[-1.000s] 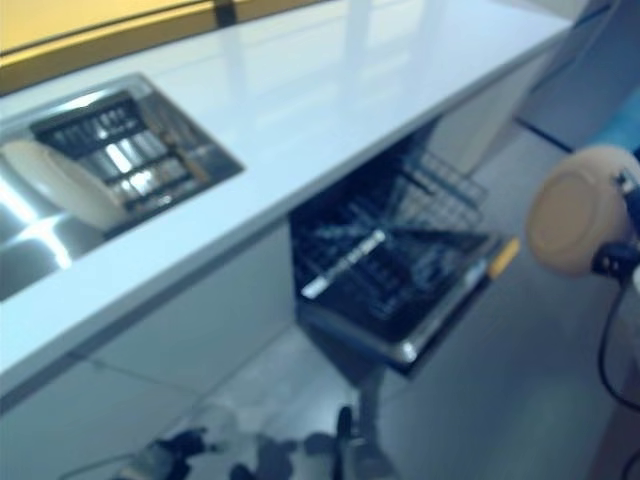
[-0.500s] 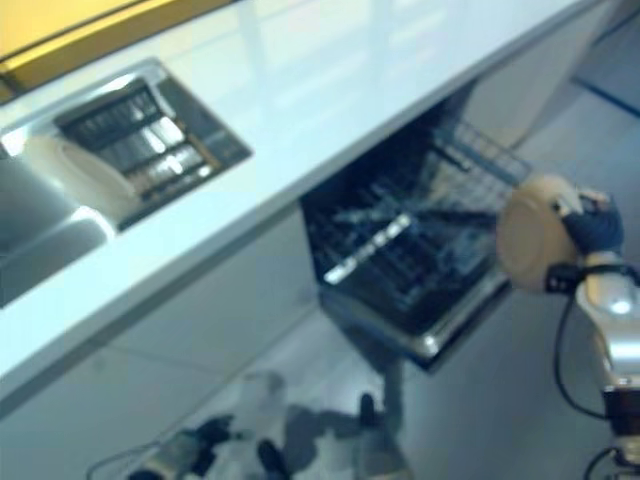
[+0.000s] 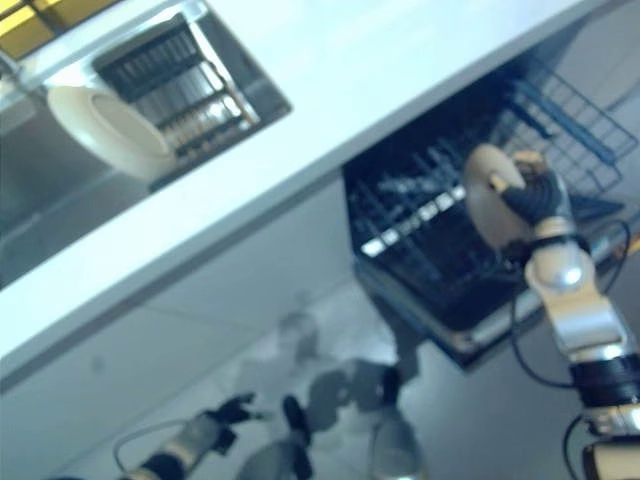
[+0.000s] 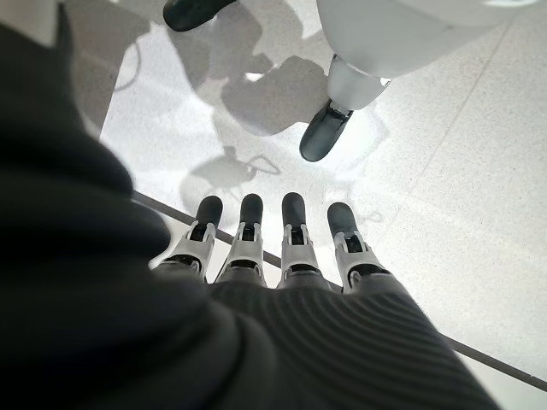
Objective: Take plates into dishwasher
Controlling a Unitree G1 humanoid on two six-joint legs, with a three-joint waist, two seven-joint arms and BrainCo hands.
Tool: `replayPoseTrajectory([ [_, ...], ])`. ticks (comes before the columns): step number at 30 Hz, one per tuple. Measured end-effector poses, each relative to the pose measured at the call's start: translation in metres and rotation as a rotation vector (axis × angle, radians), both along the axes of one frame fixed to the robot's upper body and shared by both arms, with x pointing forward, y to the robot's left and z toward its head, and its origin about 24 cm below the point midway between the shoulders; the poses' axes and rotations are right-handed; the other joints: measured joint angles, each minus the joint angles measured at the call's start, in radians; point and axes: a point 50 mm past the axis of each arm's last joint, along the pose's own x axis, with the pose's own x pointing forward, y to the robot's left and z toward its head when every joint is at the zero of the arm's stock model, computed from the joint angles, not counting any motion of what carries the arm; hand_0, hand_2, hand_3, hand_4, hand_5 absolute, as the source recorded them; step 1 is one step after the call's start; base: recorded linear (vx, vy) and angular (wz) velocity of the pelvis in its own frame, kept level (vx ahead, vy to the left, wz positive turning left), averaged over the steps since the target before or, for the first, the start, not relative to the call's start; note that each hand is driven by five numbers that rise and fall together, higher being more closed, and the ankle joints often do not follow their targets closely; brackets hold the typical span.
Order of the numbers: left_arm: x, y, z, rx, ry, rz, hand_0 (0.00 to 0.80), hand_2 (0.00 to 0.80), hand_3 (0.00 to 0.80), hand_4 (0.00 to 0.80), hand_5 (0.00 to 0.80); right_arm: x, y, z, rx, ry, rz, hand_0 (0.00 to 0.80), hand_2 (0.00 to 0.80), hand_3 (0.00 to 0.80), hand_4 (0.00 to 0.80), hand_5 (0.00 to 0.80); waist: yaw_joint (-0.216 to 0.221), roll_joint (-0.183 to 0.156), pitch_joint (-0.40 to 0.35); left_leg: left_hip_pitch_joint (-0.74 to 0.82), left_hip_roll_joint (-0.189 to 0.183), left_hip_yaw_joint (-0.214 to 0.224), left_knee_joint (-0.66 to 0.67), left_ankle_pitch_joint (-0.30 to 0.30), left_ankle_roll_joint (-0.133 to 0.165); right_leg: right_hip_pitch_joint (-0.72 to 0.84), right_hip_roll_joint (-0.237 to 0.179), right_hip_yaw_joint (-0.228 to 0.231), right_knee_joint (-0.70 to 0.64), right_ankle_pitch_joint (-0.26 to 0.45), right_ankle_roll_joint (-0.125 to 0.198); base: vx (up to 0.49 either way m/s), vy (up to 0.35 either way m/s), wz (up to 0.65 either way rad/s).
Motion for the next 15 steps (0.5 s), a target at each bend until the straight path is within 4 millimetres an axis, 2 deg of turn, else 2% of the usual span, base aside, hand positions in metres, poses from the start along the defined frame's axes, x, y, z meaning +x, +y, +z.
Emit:
replayPoseTrajectory([
  [4, 0.003, 0.0, 0.001, 0.002, -0.004, -0.001, 0.0, 0.0, 0.0, 0.0, 0.0, 0.002, 0.007, -0.005, -0.027, 0.016, 0.016, 0.8, 0.8, 0.8, 0.8, 0.8, 0.024, -0.001, 0.001, -0.004, -0.001, -0.007, 0.0, 0.002, 0.002, 0.0, -0.001, -0.001, 0.0, -0.001, 0.0, -0.001, -0.024, 0.07],
  [10, 0.005, 0.0, 0.003, 0.004, -0.01, -0.003, 0.0, 0.0, 0.0, 0.0, 0.0, 0.007, 0.019, -0.011, 0.018, -0.003, 0.03, 0.8, 0.8, 0.8, 0.8, 0.8, 0.03, -0.011, 0.025, -0.005, -0.002, -0.023, 0.0, 0.01, 0.002, 0.015, -0.002, -0.02, 0.0, -0.004, 0.004, 0.013, -0.025, 0.11],
  [15, 0.005, 0.0, 0.003, 0.006, -0.009, -0.003, 0.0, 0.0, 0.0, 0.0, 0.0, 0.013, 0.024, -0.025, 0.009, 0.021, 0.006, 0.8, 0.8, 0.8, 0.8, 0.8, 0.05, -0.014, 0.03, -0.006, -0.002, -0.028, 0.0, 0.013, 0.002, 0.018, -0.002, -0.026, 0.0, -0.005, 0.004, 0.003, -0.004, 0.04],
])
